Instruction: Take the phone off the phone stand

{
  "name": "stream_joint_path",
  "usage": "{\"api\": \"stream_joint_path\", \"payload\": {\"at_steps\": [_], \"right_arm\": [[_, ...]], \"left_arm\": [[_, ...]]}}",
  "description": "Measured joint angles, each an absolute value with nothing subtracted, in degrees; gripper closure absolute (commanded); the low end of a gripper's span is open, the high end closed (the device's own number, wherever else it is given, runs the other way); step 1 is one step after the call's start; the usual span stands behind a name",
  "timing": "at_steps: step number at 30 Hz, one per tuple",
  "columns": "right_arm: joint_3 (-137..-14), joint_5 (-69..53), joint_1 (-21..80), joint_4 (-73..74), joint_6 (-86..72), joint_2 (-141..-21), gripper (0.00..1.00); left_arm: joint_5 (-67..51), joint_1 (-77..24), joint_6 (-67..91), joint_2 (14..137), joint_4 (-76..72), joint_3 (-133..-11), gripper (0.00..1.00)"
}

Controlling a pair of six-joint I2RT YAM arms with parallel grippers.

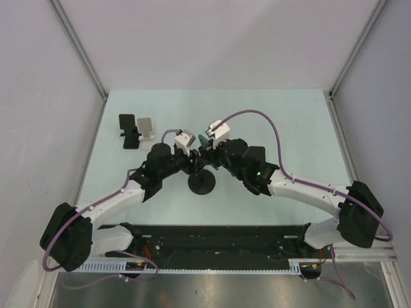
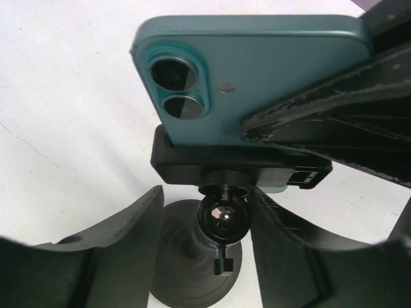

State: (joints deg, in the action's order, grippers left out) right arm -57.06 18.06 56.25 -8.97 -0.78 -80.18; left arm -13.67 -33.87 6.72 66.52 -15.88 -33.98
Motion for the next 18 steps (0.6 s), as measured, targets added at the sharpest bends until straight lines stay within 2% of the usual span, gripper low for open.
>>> {"api": "stream_joint_path", "payload": {"at_steps": [2, 3, 7, 9, 12, 18], "right_arm": [[-56.9, 17.6, 55.9, -9.2, -1.0, -80.1, 0.99], [-56.8, 17.4, 55.7, -9.7, -1.1, -80.1, 0.93], [-56.2, 17.1, 55.2, -10.8, -1.5, -80.2, 0.77], [-56.1, 16.6, 55.2, -11.8, -1.6, -80.4, 0.71], [-56.1, 16.4, 55.2, -14.3, -1.4, -80.8, 0.68], [-56.1, 16.4, 55.1, -18.4, -1.2, -83.5, 0.68]], "left_arm": [[-14.2, -34.0, 7.7, 66.8, -16.5, -34.0, 0.67], [-14.5, -34.3, 7.8, 66.8, -16.8, -34.0, 0.79], [-14.8, -34.8, 7.2, 66.8, -17.8, -33.6, 0.99], [-14.5, -34.8, 7.0, 66.7, -18.1, -33.4, 1.00], [-14.2, -34.9, 6.9, 66.6, -18.2, -33.3, 1.00], [-13.8, -35.5, 6.4, 66.4, -18.1, -33.3, 1.00]]}}
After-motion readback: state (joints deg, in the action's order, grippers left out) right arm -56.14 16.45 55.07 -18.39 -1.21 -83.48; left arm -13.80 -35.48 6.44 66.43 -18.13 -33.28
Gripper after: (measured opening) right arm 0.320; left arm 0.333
